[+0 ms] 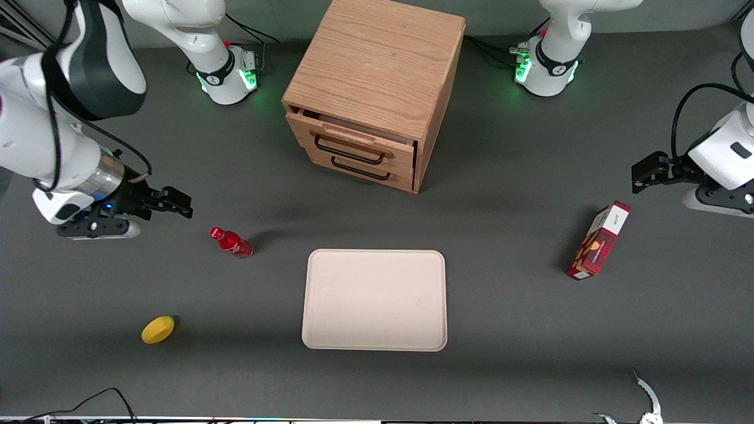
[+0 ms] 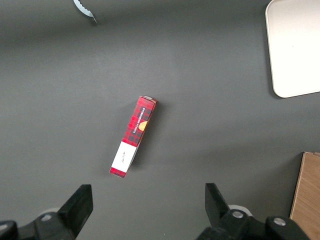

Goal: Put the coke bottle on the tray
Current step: 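Move the open right gripper down over the red Coca-Cola bottle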

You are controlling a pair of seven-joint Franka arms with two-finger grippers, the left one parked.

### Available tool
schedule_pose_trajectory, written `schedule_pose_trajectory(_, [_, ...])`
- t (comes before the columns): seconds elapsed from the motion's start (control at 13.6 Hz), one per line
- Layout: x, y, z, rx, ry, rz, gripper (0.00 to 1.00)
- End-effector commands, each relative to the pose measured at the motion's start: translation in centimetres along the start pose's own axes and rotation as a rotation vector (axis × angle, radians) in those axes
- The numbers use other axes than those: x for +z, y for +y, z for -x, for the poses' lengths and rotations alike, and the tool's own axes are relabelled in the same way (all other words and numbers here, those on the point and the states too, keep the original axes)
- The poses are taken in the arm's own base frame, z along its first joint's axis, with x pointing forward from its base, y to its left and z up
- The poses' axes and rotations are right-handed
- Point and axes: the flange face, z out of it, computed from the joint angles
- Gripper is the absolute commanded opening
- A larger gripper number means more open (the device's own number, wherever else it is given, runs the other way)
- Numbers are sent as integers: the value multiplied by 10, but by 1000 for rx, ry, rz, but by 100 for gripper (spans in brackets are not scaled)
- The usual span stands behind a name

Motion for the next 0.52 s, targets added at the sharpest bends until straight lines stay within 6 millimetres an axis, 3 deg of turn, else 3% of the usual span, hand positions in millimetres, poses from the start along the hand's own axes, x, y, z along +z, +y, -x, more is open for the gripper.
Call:
schedule_pose_trajectory(0.0, [22, -4, 14, -4, 32, 31, 99])
schedule_pose_trajectory(0.44, [85, -5, 33, -59, 53, 106, 98])
